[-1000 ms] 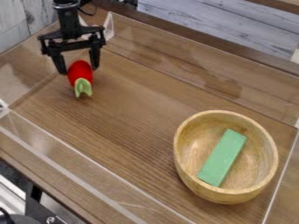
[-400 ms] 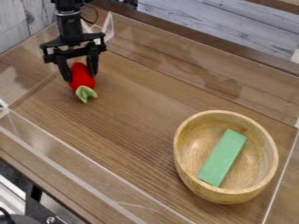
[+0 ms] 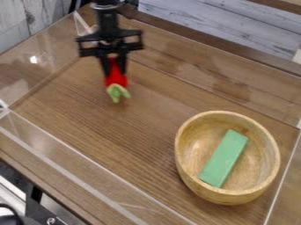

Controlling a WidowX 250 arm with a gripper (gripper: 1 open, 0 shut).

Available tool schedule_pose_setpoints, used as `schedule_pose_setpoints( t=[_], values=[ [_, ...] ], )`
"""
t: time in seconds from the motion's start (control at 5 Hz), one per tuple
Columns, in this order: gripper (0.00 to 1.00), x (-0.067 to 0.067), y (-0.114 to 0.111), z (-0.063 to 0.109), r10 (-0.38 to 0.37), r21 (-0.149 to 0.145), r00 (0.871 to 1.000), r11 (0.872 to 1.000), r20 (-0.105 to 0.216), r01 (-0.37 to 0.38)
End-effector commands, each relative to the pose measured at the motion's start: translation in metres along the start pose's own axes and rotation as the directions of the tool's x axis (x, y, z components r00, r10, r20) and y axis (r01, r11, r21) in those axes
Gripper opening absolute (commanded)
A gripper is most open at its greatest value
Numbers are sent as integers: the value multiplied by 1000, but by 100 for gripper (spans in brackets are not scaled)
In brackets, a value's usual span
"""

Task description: Move the red object to the right side of the table

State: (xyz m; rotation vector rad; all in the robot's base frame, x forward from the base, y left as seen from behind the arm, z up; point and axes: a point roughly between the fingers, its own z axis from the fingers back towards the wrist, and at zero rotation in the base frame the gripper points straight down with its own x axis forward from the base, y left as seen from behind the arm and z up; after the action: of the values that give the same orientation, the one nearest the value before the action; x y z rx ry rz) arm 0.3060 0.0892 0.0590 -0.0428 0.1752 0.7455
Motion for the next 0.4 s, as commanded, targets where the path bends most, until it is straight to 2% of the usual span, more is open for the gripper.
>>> schedule_pose_setpoints(
  t=[0.0,0.2],
  values=[
    [0,-4,-24,18,-149,-33,984,988,94,153],
    [0,-9,-27,9,-241,-23,965,969,101,245]
  ],
)
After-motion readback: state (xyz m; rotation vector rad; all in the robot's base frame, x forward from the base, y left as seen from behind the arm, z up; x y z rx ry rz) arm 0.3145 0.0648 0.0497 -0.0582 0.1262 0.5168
